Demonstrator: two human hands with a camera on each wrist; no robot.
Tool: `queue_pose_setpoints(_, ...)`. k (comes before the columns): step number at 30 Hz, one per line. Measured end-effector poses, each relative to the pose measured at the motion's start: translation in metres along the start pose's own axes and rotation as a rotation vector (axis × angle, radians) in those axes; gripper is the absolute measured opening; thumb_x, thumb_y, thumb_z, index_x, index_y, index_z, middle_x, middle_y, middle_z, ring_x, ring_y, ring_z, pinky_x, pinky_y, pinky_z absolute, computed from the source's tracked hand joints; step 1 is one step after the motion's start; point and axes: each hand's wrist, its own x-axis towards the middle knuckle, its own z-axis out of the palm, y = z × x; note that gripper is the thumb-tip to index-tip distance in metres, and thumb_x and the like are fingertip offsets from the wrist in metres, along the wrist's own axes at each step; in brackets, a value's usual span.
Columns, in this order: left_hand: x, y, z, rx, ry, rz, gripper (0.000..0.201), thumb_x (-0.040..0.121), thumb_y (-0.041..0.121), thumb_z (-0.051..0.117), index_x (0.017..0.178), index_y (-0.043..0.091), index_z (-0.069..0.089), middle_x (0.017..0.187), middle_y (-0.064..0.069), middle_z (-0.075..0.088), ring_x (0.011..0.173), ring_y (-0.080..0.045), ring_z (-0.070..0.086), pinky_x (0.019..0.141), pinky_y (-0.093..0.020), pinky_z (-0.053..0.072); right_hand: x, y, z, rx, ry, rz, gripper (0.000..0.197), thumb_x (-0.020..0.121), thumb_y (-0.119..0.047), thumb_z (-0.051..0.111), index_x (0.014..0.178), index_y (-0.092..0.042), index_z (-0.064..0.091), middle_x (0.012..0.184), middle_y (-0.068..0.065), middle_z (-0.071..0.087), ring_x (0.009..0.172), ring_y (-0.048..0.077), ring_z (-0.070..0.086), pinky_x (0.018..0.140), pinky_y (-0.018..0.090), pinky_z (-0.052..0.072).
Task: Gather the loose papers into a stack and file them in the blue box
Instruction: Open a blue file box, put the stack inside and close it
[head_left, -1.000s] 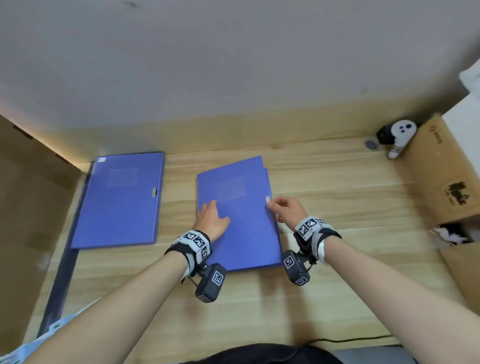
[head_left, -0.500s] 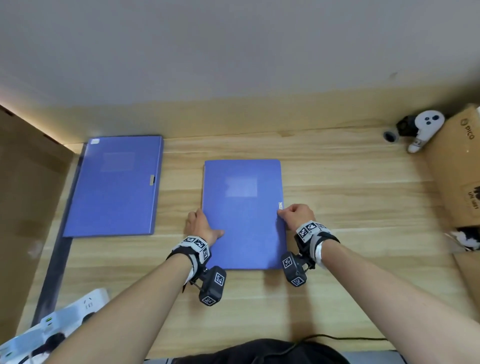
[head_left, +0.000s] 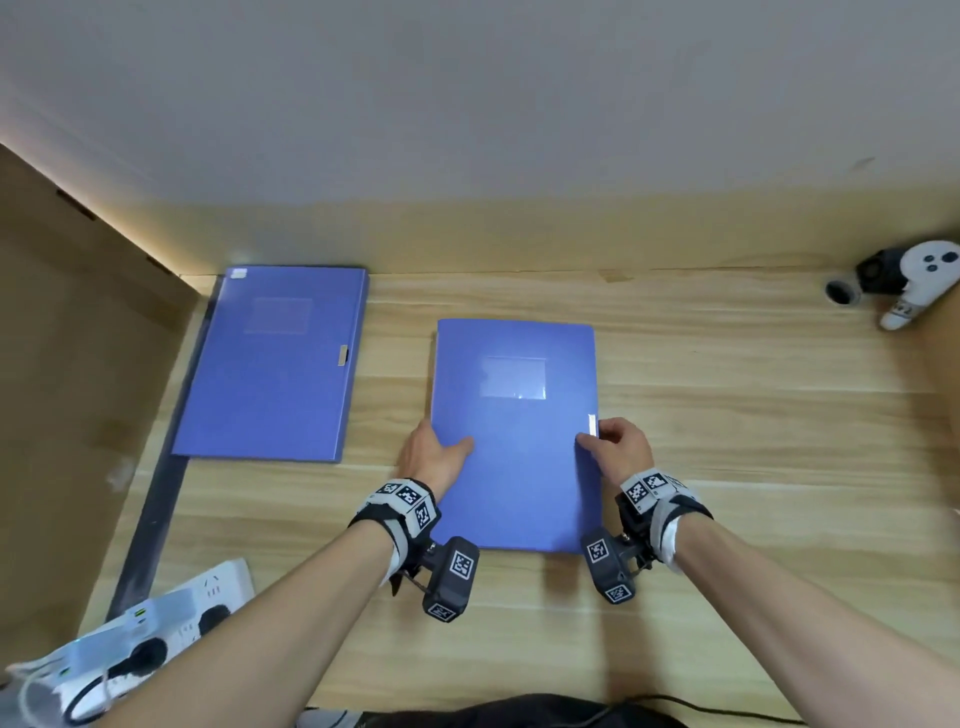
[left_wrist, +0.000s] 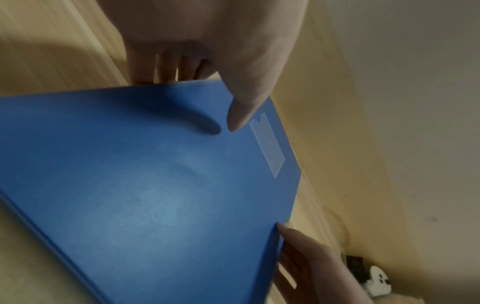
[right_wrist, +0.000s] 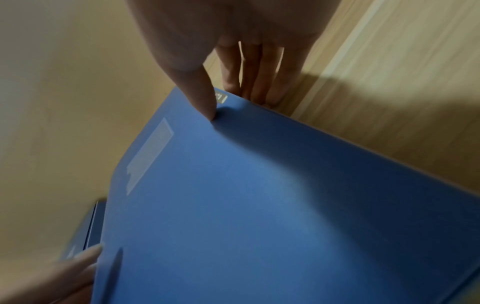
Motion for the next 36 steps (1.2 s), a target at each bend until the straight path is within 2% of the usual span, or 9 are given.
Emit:
queue_pose_setpoints(5,0.001,-0.008,-0.037,-0.116,0.040,-0.017,0.040,0.085,0.016,0.061,0.124,0.014,0.058,0.116,-0.002,0.067,0.096,-0.024,0.062,0.079,-0.027,0.046,-0.011,-0.020,0.033,0.100,0.004,-0.089,0.018,0.087,-0.022,0.068,0.093,-0.008,0.057,0.087,0.007,0.061,0.077,0.021,0.055,0.075,0.031,0.042)
queue_pose_setpoints(9,0.017,-0.022,-0.079,-0.154,0.067,-0.027,0.039,0.080,0.022,0.057,0.119,0.019,0.056,0.110,0.000,0.068,0.096,-0.027,0.066,0.085,-0.037,0.055,-0.016,-0.047,0.069,0.088,-0.011,-0.181,0.014,0.089,-0.021,0.065,0.087,-0.012,0.055,0.087,0.009,0.061,0.080,0.021,0.055,0.079,0.035,0.043)
queue_pose_setpoints(12,0.028,-0.031,-0.111,-0.174,0.144,-0.006,0.036,0.084,0.016,0.055,0.120,0.016,0.057,0.109,0.003,0.065,0.097,-0.025,0.064,0.085,-0.032,0.051,-0.022,-0.072,0.100,0.086,-0.009,-0.225,0.012,0.091,-0.018,0.063,0.087,-0.011,0.054,0.087,0.009,0.060,0.080,0.021,0.054,0.079,0.032,0.042)
queue_pose_setpoints(18,0.065,-0.055,-0.180,-0.218,0.227,0.000,0.061,0.092,0.021,0.049,0.150,0.015,0.031,0.149,-0.008,0.044,0.130,-0.031,0.049,0.105,-0.044,0.044,-0.031,-0.122,0.172,0.100,-0.040,-0.281,0.019,0.090,-0.020,0.064,0.076,-0.022,0.051,0.087,0.010,0.063,0.080,0.022,0.056,0.080,0.037,0.045)
queue_pose_setpoints(21,0.086,-0.068,-0.216,-0.162,0.289,0.038,0.060,0.095,0.020,0.046,0.152,0.014,0.028,0.152,-0.008,0.039,0.134,-0.031,0.045,0.105,-0.042,0.043,-0.035,-0.147,0.209,0.074,-0.087,-0.312,0.012,0.091,-0.021,0.064,0.089,-0.011,0.056,0.090,0.010,0.063,0.084,0.023,0.058,0.084,0.040,0.047)
queue_pose_setpoints(25,0.117,-0.081,-0.256,-0.147,0.276,0.045,0.061,0.097,0.023,0.045,0.153,0.016,0.024,0.156,-0.006,0.033,0.127,-0.031,0.051,0.092,-0.038,0.048,-0.038,-0.171,0.256,0.058,-0.163,-0.294,0.020,0.086,-0.017,0.068,0.100,-0.008,0.057,0.098,0.011,0.066,0.092,0.029,0.064,0.090,0.043,0.051)
queue_pose_setpoints(29,0.143,-0.091,-0.280,-0.049,0.289,0.049,0.060,0.097,0.026,0.047,0.152,0.012,0.027,0.155,-0.010,0.034,0.140,-0.031,0.037,0.110,-0.041,0.036,-0.041,-0.181,0.291,0.128,-0.265,-0.203,0.040,0.076,-0.020,0.076,0.107,-0.009,0.054,0.105,0.009,0.069,0.093,0.028,0.069,0.086,0.043,0.056)
queue_pose_setpoints(32,0.162,-0.101,-0.287,0.009,0.259,0.078,0.063,0.097,0.030,0.048,0.152,0.010,0.025,0.159,-0.009,0.028,0.145,-0.028,0.028,0.116,-0.044,0.029,-0.045,-0.184,0.306,0.125,-0.267,-0.164,0.044,0.077,-0.020,0.077,0.110,-0.013,0.049,0.102,0.004,0.066,0.090,0.022,0.067,0.083,0.037,0.055)
queue_pose_setpoints(36,0.182,-0.112,-0.291,-0.060,0.165,0.077,0.064,0.099,0.029,0.048,0.154,0.013,0.019,0.162,-0.006,0.020,0.148,-0.026,0.022,0.119,-0.044,0.024,-0.047,-0.180,0.317,0.115,-0.287,-0.143,0.041,0.078,-0.021,0.073,0.108,-0.014,0.046,0.098,0.008,0.066,0.085,0.024,0.064,0.076,0.033,0.050)
